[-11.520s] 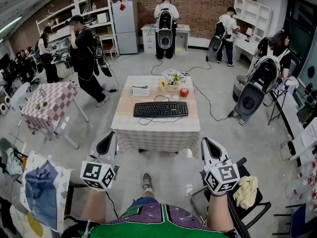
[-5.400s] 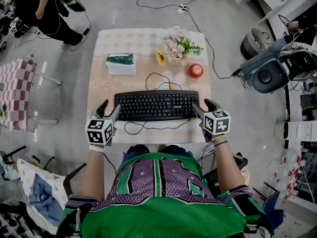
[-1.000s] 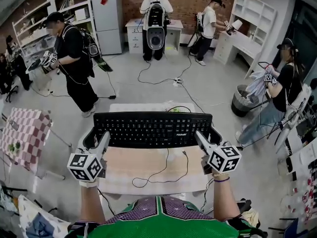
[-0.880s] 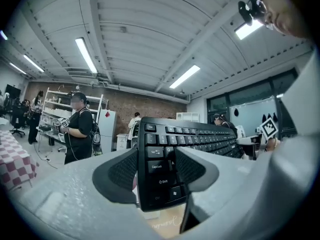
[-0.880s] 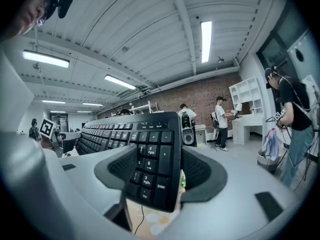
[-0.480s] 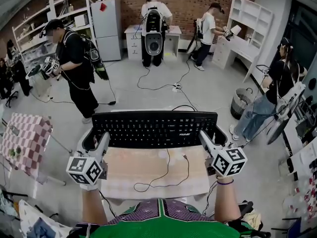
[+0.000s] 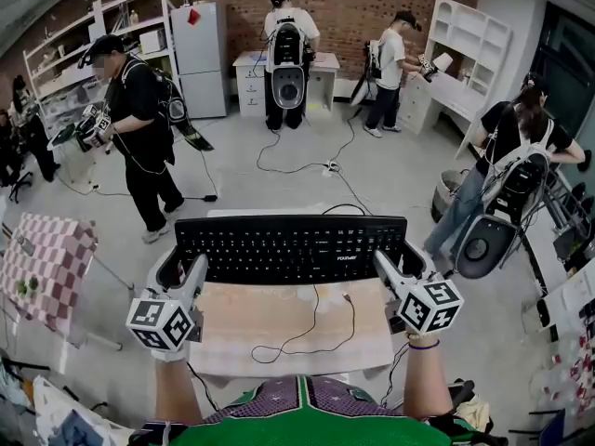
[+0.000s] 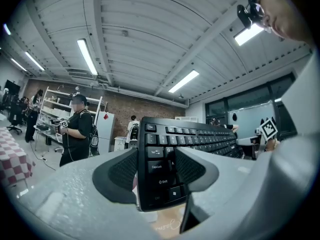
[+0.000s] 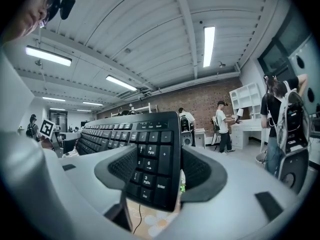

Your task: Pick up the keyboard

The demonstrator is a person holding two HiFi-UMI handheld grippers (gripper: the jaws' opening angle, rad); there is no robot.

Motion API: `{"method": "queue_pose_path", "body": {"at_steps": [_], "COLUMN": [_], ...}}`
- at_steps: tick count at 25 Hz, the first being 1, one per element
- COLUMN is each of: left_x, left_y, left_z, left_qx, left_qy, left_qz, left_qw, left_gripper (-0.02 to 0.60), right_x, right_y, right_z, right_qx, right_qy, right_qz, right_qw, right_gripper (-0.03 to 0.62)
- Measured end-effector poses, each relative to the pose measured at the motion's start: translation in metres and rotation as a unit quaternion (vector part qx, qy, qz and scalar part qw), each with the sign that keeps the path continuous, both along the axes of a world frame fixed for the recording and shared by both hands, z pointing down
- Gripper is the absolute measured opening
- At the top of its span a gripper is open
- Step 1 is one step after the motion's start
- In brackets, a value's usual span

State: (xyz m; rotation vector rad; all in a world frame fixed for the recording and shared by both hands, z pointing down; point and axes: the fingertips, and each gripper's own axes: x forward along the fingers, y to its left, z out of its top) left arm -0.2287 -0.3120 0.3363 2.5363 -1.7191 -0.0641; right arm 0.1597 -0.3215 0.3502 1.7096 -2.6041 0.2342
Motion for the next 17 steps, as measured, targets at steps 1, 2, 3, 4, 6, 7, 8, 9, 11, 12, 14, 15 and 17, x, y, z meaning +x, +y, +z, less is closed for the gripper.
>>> {"method": "queue_pose_path", "body": {"at_steps": [1,2,3,4,6,7,8,9,11,12,14,15,17], "left_x": [-0.0008,-0.0018,-0.0029,-0.0041,-0.0053,-0.0054,-0.0054,-0.0053,-0.0045,-0.0036,-0.0012,0.0001,0.0025], "left_y": [0.0001,0.0000,-0.0002,-0.0003,-0.0008,-0.0012,-0.0016,-0.0020,-0.0028,-0.0031,-0.0041,-0.0046,-0.0056], "left_z": [-0.0001,-0.0003,-0.0005,-0.0006,-0.0005,-0.0001,0.0003,0.0007,0.0018,0.0026,0.0041,0.0049,0.0064], "left_qx": [0.000,0.000,0.000,0.000,0.000,-0.001,-0.002,-0.003,-0.005,-0.006,-0.007,-0.008,-0.010], "left_qy": [0.001,0.001,0.001,0.001,0.001,0.002,0.003,0.004,0.004,0.003,0.002,0.002,0.001], "left_qz": [-0.001,-0.001,-0.002,-0.002,-0.002,-0.002,-0.002,-0.002,-0.002,-0.001,0.002,0.004,0.008], "left_qw": [1.0000,1.0000,1.0000,1.0000,1.0000,1.0000,1.0000,1.0000,1.0000,1.0000,1.0000,1.0000,0.9999], "left_gripper": [0.239,0.239,0.239,0.239,0.239,0.239,0.239,0.239,0.239,0.239,0.239,0.239,0.239], "right_x": [-0.0009,-0.0020,-0.0032,-0.0043,-0.0053,-0.0053,-0.0052,-0.0051,-0.0043,-0.0034,-0.0009,0.0004,0.0028], "right_y": [0.0001,0.0001,0.0000,-0.0002,-0.0006,-0.0007,-0.0006,-0.0005,0.0001,0.0007,0.0020,0.0025,0.0035], "right_z": [-0.0006,-0.0012,-0.0016,-0.0019,-0.0027,-0.0031,-0.0034,-0.0033,-0.0017,-0.0003,0.0024,0.0035,0.0053], "right_qx": [0.000,0.000,0.000,0.000,0.001,0.001,0.001,0.000,-0.003,-0.006,-0.009,-0.010,-0.012], "right_qy": [0.001,0.001,0.002,0.002,0.004,0.005,0.006,0.007,0.007,0.007,0.006,0.006,0.006], "right_qz": [0.000,-0.001,-0.001,-0.001,-0.002,-0.002,-0.003,-0.003,-0.003,-0.002,-0.001,0.000,0.003], "right_qw": [1.000,1.000,1.000,1.000,1.000,1.000,1.000,1.000,1.000,1.000,1.000,1.000,1.000], "right_gripper": [0.259,0.259,0.259,0.259,0.259,0.259,0.259,0.259,0.259,0.258,0.258,0.258,0.258]}}
